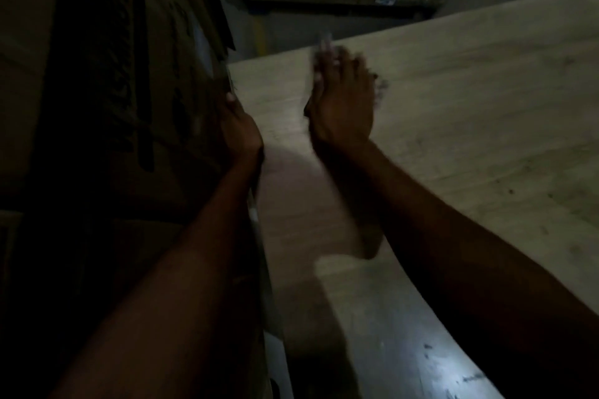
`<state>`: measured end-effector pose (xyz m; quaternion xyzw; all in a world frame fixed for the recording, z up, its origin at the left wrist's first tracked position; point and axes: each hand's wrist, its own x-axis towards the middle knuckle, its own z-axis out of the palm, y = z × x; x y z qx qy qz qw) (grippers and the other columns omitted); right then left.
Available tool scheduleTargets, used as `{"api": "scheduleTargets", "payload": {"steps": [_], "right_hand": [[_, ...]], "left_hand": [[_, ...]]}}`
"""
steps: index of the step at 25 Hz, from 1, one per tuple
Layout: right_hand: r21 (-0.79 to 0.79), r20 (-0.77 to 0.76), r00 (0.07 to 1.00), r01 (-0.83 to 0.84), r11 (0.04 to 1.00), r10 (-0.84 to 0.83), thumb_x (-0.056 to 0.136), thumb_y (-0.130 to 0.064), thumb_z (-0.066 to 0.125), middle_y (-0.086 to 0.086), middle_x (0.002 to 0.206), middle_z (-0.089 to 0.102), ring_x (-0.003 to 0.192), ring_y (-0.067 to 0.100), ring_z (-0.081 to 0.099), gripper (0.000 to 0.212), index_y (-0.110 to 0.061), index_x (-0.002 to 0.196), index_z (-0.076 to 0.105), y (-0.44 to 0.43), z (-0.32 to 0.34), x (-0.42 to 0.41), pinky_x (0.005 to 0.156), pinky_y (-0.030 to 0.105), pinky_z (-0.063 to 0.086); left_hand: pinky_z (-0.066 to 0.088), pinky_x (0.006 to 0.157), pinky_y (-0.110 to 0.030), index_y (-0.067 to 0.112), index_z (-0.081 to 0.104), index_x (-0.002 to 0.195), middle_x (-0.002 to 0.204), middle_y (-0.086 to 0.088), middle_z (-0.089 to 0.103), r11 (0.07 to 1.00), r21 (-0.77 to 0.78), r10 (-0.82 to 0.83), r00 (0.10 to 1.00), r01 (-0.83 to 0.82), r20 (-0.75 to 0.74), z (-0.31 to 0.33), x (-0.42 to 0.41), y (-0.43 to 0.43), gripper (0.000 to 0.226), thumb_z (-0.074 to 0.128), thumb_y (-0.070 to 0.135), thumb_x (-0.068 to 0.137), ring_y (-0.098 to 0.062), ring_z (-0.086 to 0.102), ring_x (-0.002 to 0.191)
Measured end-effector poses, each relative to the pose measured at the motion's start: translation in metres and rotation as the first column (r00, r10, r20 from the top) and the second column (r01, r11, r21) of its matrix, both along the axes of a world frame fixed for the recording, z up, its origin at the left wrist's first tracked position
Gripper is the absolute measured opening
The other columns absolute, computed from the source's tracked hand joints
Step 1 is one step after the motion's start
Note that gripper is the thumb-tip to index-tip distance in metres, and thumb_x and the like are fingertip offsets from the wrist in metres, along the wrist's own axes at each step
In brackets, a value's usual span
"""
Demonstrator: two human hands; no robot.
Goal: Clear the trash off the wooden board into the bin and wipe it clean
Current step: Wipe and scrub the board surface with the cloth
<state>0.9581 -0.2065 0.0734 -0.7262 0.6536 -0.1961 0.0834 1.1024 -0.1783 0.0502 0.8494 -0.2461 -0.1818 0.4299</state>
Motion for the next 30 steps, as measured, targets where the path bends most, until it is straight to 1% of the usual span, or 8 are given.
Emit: {"api": "scheduleTargets", "payload": {"steps": [5,9,14,16,20,24,28,30], "right_hand": [[-0.036,-0.117,0.857,-0.509,0.860,0.502,0.102,-0.037,0.035,0.008,0.145,0.061,0.133,0.035,0.053,0.050,-0.023,0.140,0.063,-0.025,-0.006,0.057,0.112,0.043,0.032],[0.047,-0.002,0.991,0.134,0.990,-0.135,0.107,-0.034,0.035,0.016,0.156,0.046,0.147,0.039,0.037,0.048,-0.022,0.152,0.047,-0.068,0.007,-0.026,0.122,0.049,0.024],[0.047,-0.054,0.973,-0.224,0.973,0.227,0.107,-0.039,0.032,0.012,0.160,0.042,0.146,0.035,0.037,0.054,-0.023,0.159,0.036,-0.065,0.009,-0.079,0.122,0.052,0.027],[0.026,-0.024,0.991,0.132,0.991,-0.132,0.106,-0.040,0.031,0.013,0.158,0.044,0.143,0.037,0.040,0.055,-0.024,0.159,0.036,-0.075,0.013,-0.084,0.120,0.055,0.030],[0.065,-0.126,0.872,-0.468,0.881,0.473,0.105,-0.039,0.031,0.013,0.162,0.041,0.148,0.036,0.035,0.057,-0.022,0.159,0.036,-0.026,-0.004,-0.102,0.125,0.051,0.025],[0.083,-0.015,0.974,0.226,0.971,-0.226,0.104,-0.042,0.028,0.016,0.163,0.038,0.149,0.040,0.034,0.061,-0.018,0.160,0.034,-0.066,0.012,-0.153,0.125,0.054,0.023],[0.129,-0.112,0.844,-0.511,0.850,0.524,0.105,-0.043,0.033,0.014,0.165,0.034,0.151,0.036,0.031,0.062,-0.023,0.163,0.028,0.014,0.004,-0.164,0.126,0.053,0.022],[0.109,-0.048,0.996,-0.070,0.992,0.076,0.102,-0.044,0.028,0.016,0.164,0.036,0.149,0.039,0.034,0.065,-0.017,0.161,0.032,-0.030,0.013,-0.187,0.124,0.052,0.024]], "left_hand": [[0.031,0.117,-0.038,-0.010,0.045,0.141,0.147,-0.030,0.045,0.975,-0.011,-0.219,0.970,0.221,0.103,-0.008,0.005,0.011,0.058,0.029,0.033,0.107,-0.035,0.047,0.137],[0.041,0.093,-0.038,-0.001,0.070,0.110,0.104,-0.023,0.071,0.989,0.123,-0.140,0.798,0.083,0.586,-0.014,-0.004,0.012,0.033,0.045,0.019,0.103,-0.035,0.070,0.095],[0.034,0.108,-0.042,0.013,0.051,0.144,0.142,-0.011,0.057,0.878,0.214,-0.389,0.378,0.429,0.840,0.000,-0.027,0.015,0.040,0.044,0.022,0.107,-0.031,0.059,0.123],[0.033,0.112,-0.044,0.005,0.045,0.148,0.147,-0.016,0.051,0.808,0.230,-0.504,0.436,0.543,0.745,0.001,-0.060,0.017,0.044,0.040,0.018,0.106,-0.034,0.049,0.135],[0.036,0.113,-0.048,0.002,0.048,0.144,0.147,-0.017,0.051,0.882,0.162,-0.437,0.638,0.443,0.634,-0.004,-0.093,0.018,0.043,0.042,0.011,0.103,-0.037,0.043,0.140],[0.033,0.111,-0.047,0.017,0.053,0.143,0.147,-0.011,0.051,0.877,0.216,-0.455,0.592,0.430,0.665,0.000,-0.087,0.013,0.040,0.042,0.020,0.104,-0.033,0.042,0.139],[0.034,0.110,-0.046,0.020,0.053,0.142,0.144,-0.010,0.052,0.850,0.242,-0.506,0.602,0.467,0.618,0.003,-0.091,0.016,0.040,0.041,0.024,0.105,-0.032,0.046,0.134],[0.033,0.112,-0.046,0.020,0.056,0.139,0.144,-0.008,0.052,0.832,0.264,-0.537,0.593,0.488,0.600,0.005,-0.088,0.016,0.039,0.044,0.024,0.102,-0.030,0.046,0.135]]}}
